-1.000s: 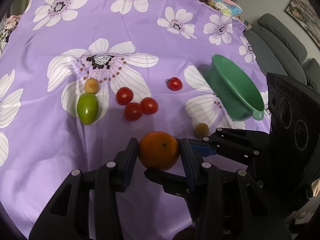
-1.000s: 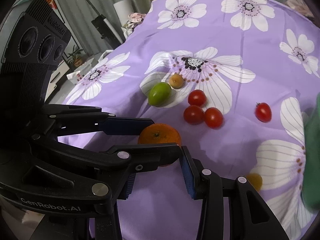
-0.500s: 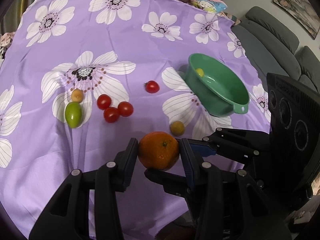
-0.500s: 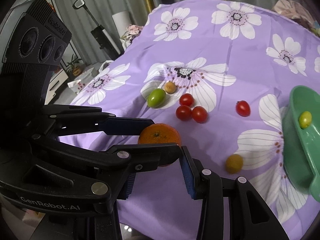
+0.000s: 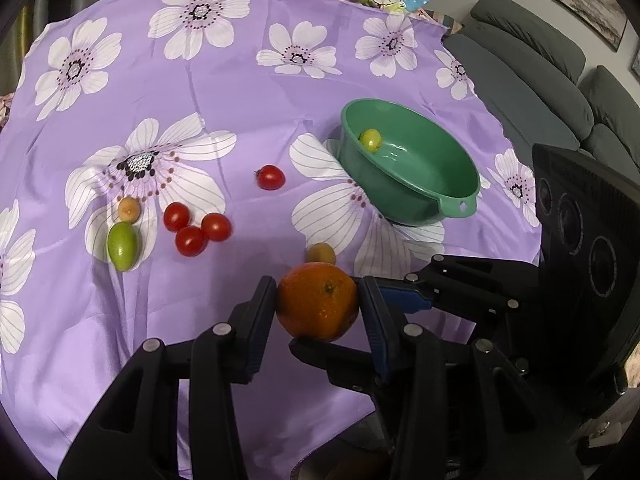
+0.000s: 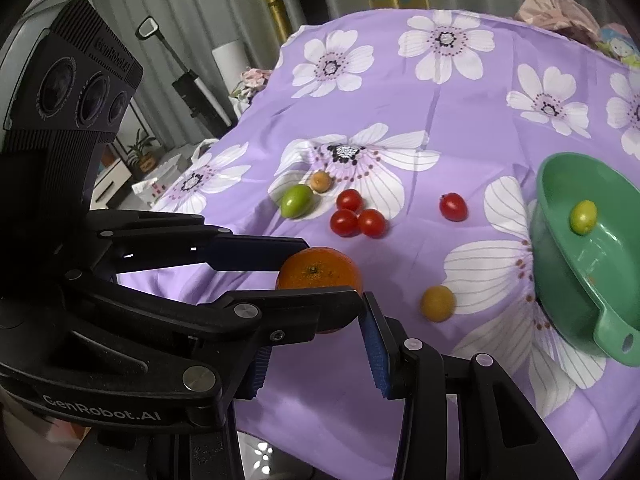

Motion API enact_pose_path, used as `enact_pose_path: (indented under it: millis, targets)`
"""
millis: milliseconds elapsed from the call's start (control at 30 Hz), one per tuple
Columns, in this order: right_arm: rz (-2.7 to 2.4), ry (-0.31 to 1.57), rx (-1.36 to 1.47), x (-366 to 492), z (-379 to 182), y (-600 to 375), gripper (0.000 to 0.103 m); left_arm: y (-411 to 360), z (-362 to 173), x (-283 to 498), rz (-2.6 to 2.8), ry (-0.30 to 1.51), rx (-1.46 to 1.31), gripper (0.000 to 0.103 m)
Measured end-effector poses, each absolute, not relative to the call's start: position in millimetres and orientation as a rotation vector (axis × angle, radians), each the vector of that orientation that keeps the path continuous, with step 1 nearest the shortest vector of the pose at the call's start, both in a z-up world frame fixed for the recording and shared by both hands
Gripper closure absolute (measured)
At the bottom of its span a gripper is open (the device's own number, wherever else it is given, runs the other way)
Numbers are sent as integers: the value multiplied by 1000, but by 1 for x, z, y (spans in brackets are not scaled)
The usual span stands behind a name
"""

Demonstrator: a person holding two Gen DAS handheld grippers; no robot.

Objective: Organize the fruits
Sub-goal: 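Lift the held orange off the cloth toward the green bowl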

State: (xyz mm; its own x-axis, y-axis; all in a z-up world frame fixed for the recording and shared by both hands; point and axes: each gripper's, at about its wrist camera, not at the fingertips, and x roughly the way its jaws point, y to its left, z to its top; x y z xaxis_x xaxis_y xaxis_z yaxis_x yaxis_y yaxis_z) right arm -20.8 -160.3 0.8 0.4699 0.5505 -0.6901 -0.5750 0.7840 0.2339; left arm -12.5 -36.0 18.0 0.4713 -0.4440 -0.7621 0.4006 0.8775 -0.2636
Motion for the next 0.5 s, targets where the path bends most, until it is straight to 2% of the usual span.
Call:
enact_pose_path:
  millis: [500]
  targets:
    - [656, 792, 33, -18, 2, -197, 60, -74, 24, -7, -550, 939, 25, 61]
